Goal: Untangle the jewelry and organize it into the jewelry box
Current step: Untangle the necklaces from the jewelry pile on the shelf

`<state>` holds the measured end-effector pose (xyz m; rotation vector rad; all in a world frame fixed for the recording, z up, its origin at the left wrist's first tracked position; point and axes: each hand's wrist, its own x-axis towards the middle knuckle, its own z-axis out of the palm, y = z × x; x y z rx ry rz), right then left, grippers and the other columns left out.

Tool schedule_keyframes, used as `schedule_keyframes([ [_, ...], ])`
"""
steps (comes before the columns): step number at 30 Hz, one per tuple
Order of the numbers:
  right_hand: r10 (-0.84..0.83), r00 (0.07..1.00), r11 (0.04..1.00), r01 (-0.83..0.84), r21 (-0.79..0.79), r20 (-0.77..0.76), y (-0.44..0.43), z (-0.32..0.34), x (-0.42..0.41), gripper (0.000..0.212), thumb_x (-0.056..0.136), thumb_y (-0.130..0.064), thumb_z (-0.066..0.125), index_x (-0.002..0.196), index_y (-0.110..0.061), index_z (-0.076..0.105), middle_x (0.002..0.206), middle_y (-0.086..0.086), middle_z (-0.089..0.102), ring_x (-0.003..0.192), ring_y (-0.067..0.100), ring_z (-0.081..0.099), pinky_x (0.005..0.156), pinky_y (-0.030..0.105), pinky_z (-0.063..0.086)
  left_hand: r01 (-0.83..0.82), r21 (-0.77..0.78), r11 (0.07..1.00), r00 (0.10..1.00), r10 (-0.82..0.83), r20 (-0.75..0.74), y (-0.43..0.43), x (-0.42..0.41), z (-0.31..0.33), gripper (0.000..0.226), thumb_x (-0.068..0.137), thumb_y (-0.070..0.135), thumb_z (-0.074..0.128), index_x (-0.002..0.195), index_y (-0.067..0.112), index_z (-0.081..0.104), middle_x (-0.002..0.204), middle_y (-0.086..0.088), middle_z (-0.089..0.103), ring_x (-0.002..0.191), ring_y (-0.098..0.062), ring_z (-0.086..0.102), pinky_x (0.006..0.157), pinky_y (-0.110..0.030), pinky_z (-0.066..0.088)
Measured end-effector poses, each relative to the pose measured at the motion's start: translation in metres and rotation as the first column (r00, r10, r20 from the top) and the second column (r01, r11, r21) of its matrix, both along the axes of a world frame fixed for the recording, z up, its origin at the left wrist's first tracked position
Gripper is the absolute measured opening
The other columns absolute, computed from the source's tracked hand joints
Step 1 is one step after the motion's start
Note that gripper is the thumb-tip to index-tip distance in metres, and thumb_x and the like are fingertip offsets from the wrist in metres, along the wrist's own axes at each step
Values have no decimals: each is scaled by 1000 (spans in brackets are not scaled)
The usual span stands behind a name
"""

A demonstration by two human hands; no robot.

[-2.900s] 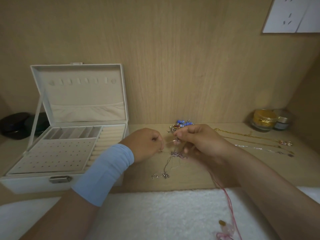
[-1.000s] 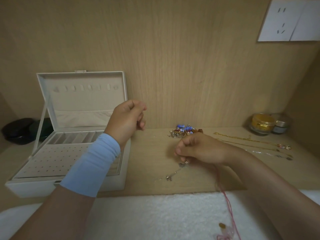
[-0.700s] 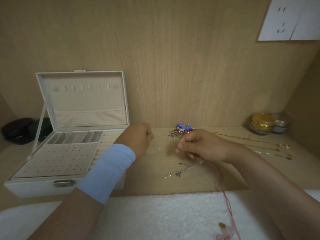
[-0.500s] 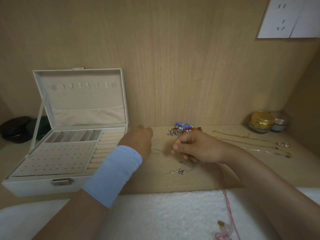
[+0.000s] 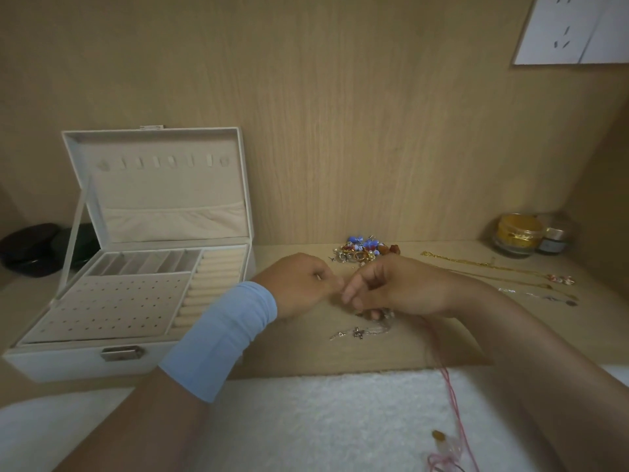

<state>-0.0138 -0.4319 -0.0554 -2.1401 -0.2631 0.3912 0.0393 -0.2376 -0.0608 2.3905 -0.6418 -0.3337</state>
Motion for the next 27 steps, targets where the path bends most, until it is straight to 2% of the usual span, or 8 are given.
schedule_keyframes([
  [3,27,999,997,-29,-77,-29,-9,0,2,16,88,-2,70,98,-13,76,90,16,74,76,14,63,77,35,53,52,28,998,998,-53,24,9,3,6,14,87,35,69,74,29,69,55,21,57,53,4,50,59,-20,40],
  [7,-32,997,984,43,-172,69,-13,3,4,24,85,-3,74,89,-27,76,90,1,77,73,0,62,75,17,50,11,-22,1000,999,-10,41,17,5,13,14,88,29,68,78,20,72,57,14,53,55,-8,53,63,-33,54],
  [11,-74,993,986,87,-141,94,-14,3,4,15,87,-6,72,89,-20,78,64,-16,70,57,-6,58,58,11,45,-16,-39,999,999,17,31,21,7,16,17,91,23,61,76,20,69,57,14,61,60,-22,62,63,-40,57],
  [14,-72,988,983,93,-158,134,-15,4,5,16,87,-4,71,91,-17,79,65,-17,70,54,-9,54,56,8,41,-54,-85,995,998,55,6,22,9,16,17,91,20,58,76,19,66,51,11,59,55,-18,60,63,-37,56],
  [18,-31,991,967,63,-249,129,-14,9,2,21,86,-6,72,87,-25,78,76,-7,75,60,-2,60,61,14,47,-20,-91,996,997,28,79,22,8,20,17,93,23,58,80,23,69,73,8,62,69,-8,58,67,-23,47],
  [22,-18,978,908,103,-405,207,-12,12,3,10,85,-28,71,87,-37,77,85,-18,75,78,1,70,80,25,55,-4,-253,967,1000,10,25,17,4,23,18,94,23,59,80,22,70,56,15,53,49,-1,45,54,-16,40],
  [25,-89,978,976,124,-180,189,3,18,-3,32,81,-40,72,112,-33,73,95,-17,75,74,-13,64,68,9,46,8,-368,930,999,-21,-31,13,-1,23,18,95,21,59,80,20,69,59,0,50,52,-18,44,54,-27,42],
  [27,-156,979,987,149,61,133,15,21,-8,29,87,-30,74,116,-23,73,92,-7,76,57,-11,61,57,4,42,23,-407,913,998,-48,-51,11,-4,23,17,95,21,60,81,18,68,59,-3,50,51,-20,44,53,-30,43],
])
